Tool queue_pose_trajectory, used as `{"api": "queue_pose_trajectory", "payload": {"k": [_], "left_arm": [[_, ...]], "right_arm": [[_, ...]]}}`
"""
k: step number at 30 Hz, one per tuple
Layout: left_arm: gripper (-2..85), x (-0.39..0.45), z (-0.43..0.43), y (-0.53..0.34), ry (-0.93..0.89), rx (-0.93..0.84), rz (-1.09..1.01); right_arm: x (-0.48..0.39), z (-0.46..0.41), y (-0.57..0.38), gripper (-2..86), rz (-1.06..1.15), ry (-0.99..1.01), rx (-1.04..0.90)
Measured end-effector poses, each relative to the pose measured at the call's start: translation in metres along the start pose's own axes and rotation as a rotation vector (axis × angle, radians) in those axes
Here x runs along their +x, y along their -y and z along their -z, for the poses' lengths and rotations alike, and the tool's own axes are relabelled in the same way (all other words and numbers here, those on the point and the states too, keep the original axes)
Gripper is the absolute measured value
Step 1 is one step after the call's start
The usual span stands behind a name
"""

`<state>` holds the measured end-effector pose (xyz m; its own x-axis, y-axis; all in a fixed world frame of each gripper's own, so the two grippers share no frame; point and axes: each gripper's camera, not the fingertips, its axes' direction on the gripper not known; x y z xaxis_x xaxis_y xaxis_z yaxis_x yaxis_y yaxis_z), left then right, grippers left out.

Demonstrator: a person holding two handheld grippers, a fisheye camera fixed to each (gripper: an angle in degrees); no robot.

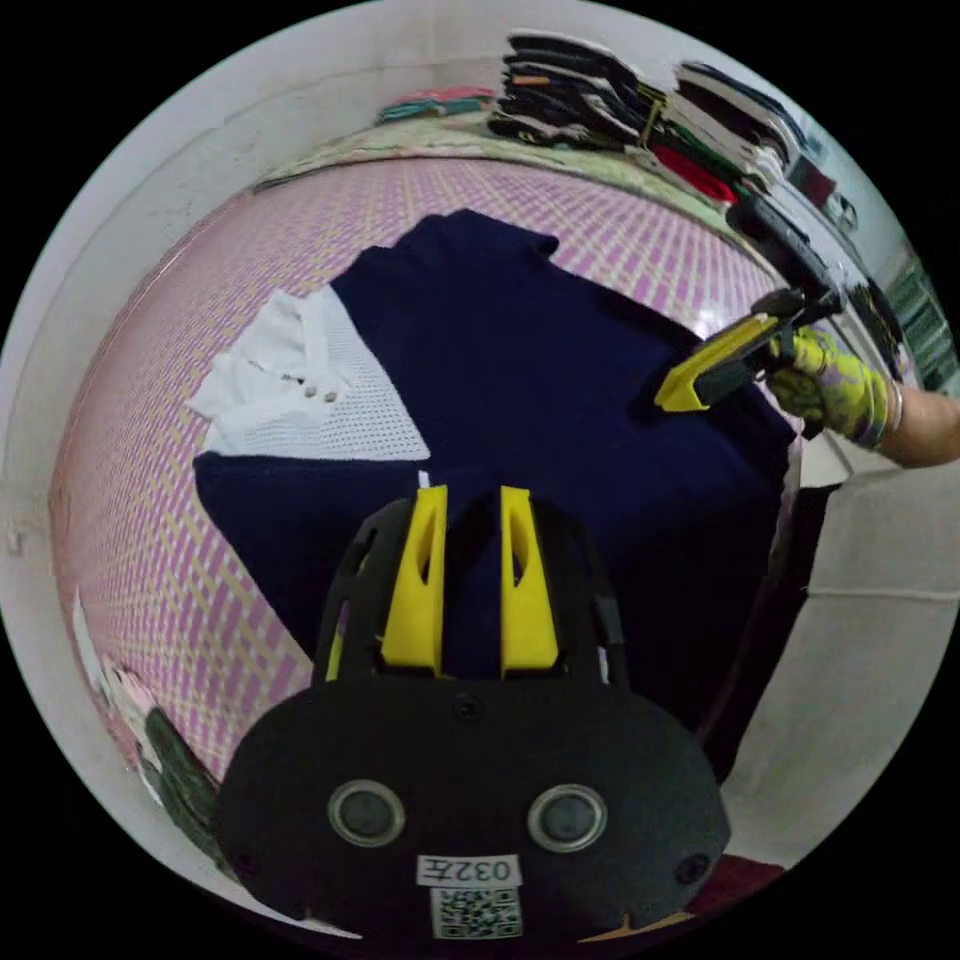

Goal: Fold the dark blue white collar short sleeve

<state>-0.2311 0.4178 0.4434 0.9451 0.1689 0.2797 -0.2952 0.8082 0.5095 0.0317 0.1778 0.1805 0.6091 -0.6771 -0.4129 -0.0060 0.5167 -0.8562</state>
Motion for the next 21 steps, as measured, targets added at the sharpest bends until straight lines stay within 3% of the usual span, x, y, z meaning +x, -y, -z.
{"api": "queue_pose_trajectory", "payload": {"k": [5,8,11,13,16,21], "left_arm": [[0.6,-0.012,-0.009,0.015,0.037,-0.051,-0.06],[-0.3,-0.069,0.025,-0.001,-0.115,0.104,0.132],[-0.8,-0.16,0.079,-0.081,-0.256,0.469,0.563],[-0.8,-0.219,0.091,-0.203,-0.225,0.692,1.127],[-1.1,-0.232,0.053,-0.343,-0.254,0.743,1.731],[-1.0,-0.207,0.034,-0.382,-0.245,0.727,1.698]], "right_arm": [[0.007,-0.012,-0.001,1.2,-0.018,-0.044,-0.046],[0.014,-0.01,-0.003,-0.6,-0.043,-0.019,-0.034],[0.015,-0.008,0.0,-0.9,-0.043,-0.017,-0.04],[0.013,-0.008,0.003,-1.0,-0.034,-0.03,-0.053],[0.014,-0.006,0.004,-1.0,-0.051,-0.02,-0.052],[0.015,-0.004,0.009,-1.0,-0.07,-0.014,-0.065]]}}
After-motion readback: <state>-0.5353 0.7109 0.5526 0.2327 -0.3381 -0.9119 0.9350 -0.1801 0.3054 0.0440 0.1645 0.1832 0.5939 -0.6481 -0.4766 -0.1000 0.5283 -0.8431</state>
